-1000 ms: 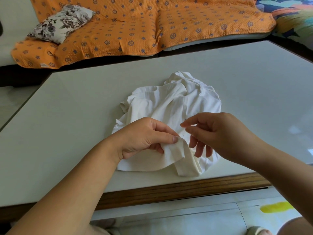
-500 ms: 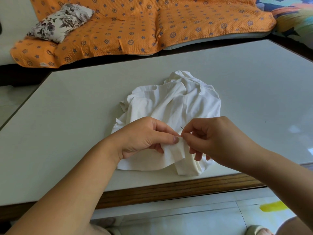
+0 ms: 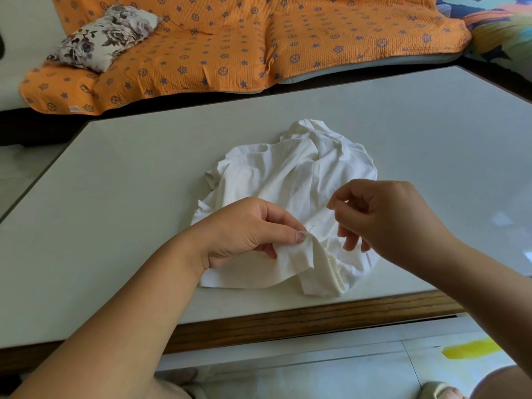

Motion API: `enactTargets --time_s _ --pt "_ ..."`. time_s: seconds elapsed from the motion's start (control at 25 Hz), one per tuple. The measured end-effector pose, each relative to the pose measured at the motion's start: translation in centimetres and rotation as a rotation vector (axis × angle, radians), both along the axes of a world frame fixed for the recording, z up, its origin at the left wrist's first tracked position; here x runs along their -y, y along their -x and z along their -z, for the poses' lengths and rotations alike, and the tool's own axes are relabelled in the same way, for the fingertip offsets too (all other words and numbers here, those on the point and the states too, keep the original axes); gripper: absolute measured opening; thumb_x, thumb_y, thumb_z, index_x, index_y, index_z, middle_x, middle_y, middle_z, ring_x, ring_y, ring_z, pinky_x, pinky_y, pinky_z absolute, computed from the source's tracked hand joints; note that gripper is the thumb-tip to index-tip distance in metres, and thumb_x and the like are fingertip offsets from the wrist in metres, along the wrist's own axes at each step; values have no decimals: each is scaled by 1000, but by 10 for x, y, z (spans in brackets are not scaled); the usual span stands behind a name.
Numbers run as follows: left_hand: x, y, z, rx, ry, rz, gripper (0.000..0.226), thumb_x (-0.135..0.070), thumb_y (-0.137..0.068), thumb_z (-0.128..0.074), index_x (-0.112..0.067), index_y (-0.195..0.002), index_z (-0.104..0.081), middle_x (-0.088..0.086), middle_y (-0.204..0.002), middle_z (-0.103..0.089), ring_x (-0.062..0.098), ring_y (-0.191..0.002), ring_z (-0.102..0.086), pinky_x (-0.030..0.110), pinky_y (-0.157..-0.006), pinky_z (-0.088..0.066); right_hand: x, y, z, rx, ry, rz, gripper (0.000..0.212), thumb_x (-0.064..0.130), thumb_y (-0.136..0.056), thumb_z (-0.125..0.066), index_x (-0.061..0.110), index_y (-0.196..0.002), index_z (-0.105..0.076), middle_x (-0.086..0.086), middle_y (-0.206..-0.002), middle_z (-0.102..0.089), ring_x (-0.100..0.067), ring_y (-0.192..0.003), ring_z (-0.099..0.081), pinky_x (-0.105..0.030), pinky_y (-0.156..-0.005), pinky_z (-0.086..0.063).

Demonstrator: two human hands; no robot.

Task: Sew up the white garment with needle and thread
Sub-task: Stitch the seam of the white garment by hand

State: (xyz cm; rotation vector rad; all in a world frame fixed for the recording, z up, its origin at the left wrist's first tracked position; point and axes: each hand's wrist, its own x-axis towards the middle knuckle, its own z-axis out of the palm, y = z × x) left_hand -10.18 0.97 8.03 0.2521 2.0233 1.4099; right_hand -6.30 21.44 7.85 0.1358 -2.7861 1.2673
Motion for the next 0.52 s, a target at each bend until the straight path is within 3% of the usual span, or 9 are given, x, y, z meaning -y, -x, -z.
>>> enactTargets --time_s 0.12,0.36,0.52 --pt "2 0 0 -2 -6 -16 18 -10 -84 -72 -23 -76 -80 -4 -80 -74 5 -75 -66 20 -72 -53 -2 1 -6 88 104 -6 15 18 -95 -61 21 -83 -71 7 -62 -71 -4 -42 -61 -15 -47 -49" --pt "4 1 2 -11 -23 -18 11 -12 -82 -73 -20 -81 -80 0 -84 -74 9 -78 -66 28 -79 -52 3 -5 -9 281 221 -136 12 25 -95 -62 23 -94 -73 0 -66 -73 -18 -54 -67 -29 -52 -51" --pt "4 2 4 -34 -16 -3 8 -14 -81 -74 -17 -86 -80 4 -87 -73 12 -82 -65 29 -80 -51 7 -8 -9 358 231 -173 9 23 -93 -64 21 -95 -73 -4 -66 -73 -18 -55 -68 -26 -49 -50"
